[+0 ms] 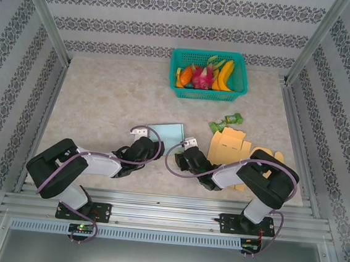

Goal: Fold the paper box

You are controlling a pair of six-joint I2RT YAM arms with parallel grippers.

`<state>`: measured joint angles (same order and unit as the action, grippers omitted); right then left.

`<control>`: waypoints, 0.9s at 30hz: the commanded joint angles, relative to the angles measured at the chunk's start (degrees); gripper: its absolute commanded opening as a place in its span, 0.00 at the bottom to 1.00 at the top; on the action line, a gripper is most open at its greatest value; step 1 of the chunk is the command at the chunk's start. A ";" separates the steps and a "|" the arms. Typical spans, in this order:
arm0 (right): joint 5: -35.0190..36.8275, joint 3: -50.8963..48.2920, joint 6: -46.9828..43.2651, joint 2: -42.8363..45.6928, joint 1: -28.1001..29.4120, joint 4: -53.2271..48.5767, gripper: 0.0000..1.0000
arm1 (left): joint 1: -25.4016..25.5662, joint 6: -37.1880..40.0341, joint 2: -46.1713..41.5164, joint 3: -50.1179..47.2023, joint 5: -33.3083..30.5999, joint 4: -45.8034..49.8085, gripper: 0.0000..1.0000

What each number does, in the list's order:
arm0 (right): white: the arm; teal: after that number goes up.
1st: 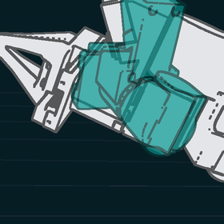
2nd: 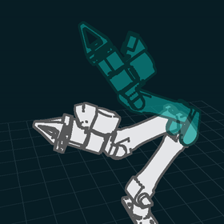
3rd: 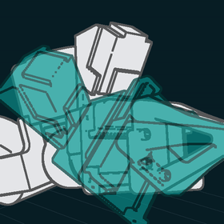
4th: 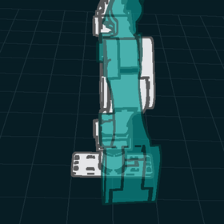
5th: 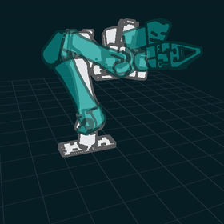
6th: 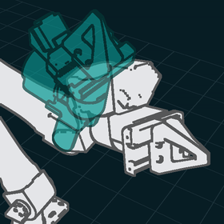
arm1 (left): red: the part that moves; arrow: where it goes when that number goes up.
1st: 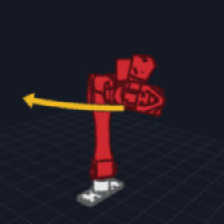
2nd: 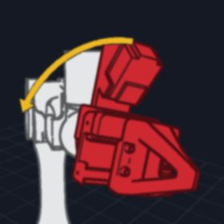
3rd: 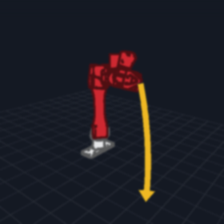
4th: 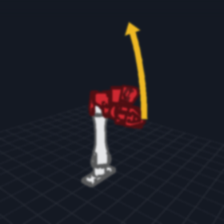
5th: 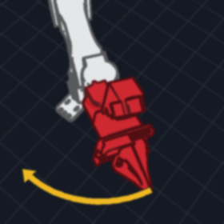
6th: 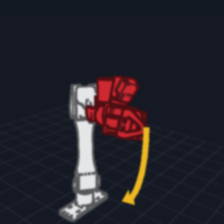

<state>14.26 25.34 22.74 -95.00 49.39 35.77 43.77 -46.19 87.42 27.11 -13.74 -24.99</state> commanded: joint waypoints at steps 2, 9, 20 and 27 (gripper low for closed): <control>-1.10 -0.29 2.04 3.83 -1.30 -4.81 0.38 | 0.44 2.72 0.38 -1.47 4.72 17.26 0.72; -1.42 0.82 3.06 6.85 -2.87 -10.38 0.39 | 0.44 2.51 -5.54 -0.31 3.58 22.15 0.78; -3.89 0.31 5.68 9.05 -3.48 -13.06 0.39 | 0.43 2.56 -16.79 1.54 1.30 30.65 0.85; -3.36 -1.38 14.09 16.76 -3.00 -22.01 0.32 | 0.36 4.63 -26.75 3.12 -1.69 38.15 0.86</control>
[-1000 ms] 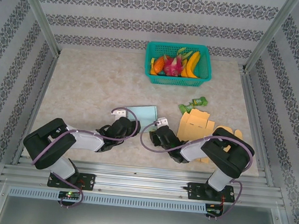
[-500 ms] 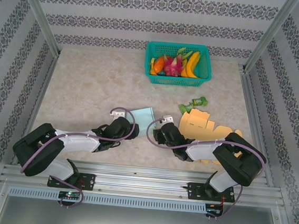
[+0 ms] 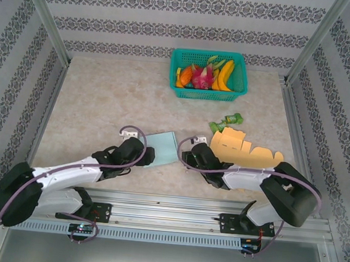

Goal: Fold the paper box

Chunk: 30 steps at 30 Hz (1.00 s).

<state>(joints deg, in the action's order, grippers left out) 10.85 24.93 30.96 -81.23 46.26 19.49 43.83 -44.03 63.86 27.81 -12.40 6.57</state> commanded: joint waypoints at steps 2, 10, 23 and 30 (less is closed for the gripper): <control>-0.75 -1.32 8.14 5.42 0.45 -8.47 0.17 | -0.16 4.34 -5.16 3.42 -4.02 7.52 0.88; -0.88 -3.93 19.44 12.51 5.50 -9.36 0.00 | -15.88 13.23 6.52 10.71 18.72 -1.58 0.87; -4.27 2.69 34.79 -0.53 8.93 -6.85 0.00 | -22.17 13.15 31.11 20.96 34.31 -13.86 0.82; -5.16 5.94 33.65 -4.70 7.43 -6.41 0.00 | -22.05 12.13 32.91 16.33 36.91 -19.16 0.77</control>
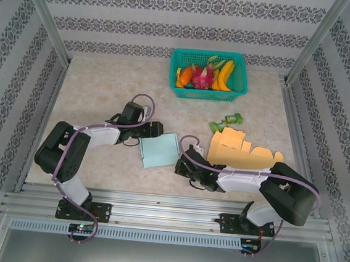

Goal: Fold the paper box

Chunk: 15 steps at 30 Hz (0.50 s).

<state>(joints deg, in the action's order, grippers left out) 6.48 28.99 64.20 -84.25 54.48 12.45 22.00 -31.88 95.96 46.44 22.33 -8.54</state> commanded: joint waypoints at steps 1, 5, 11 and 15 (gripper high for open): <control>-0.91 2.16 0.12 -2.12 -1.38 0.56 0.00 | -0.13 -0.04 0.72 -2.98 2.36 -4.44 0.76; -1.29 2.06 -1.10 -3.07 -4.11 0.21 0.00 | -0.16 -1.27 -0.51 -6.04 2.20 -5.11 0.73; -4.74 3.63 -6.44 -4.56 -7.90 -0.69 0.00 | 0.94 -4.41 -3.22 -9.47 0.90 -4.47 0.72; -7.90 4.91 -8.69 -6.19 -9.86 -0.67 0.00 | 3.28 -5.27 -4.37 -10.48 -0.31 -4.03 0.71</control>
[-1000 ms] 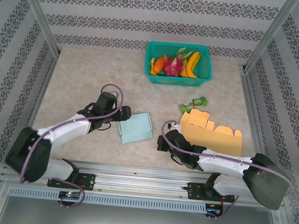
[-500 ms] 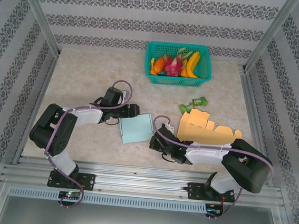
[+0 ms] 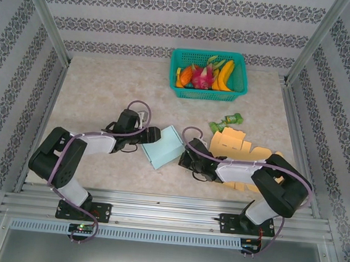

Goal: Fold the paper box

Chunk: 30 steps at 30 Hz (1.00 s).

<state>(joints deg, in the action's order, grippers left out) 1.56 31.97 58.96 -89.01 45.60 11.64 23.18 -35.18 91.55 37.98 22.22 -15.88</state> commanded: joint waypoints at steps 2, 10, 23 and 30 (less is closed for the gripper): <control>-4.44 2.39 -4.35 -2.17 -1.71 -0.19 0.00 | 2.77 -2.99 -0.34 -1.98 -1.29 4.36 0.72; -6.10 3.99 -8.42 -3.37 -5.75 -3.54 0.00 | 3.34 -5.97 -6.63 -2.05 -4.78 9.04 0.80; -10.81 -3.39 -6.32 4.45 -4.44 -3.42 0.00 | 3.55 -3.18 -13.21 -2.01 -12.36 16.82 0.84; -5.24 -4.72 0.26 7.24 6.33 -1.46 0.00 | 3.87 -5.18 -7.18 -1.89 -8.59 10.96 0.81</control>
<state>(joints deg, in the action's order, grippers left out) -6.61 27.66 55.44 -82.94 49.19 8.80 26.22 -39.46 83.37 36.10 12.16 -1.63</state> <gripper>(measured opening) 0.040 0.814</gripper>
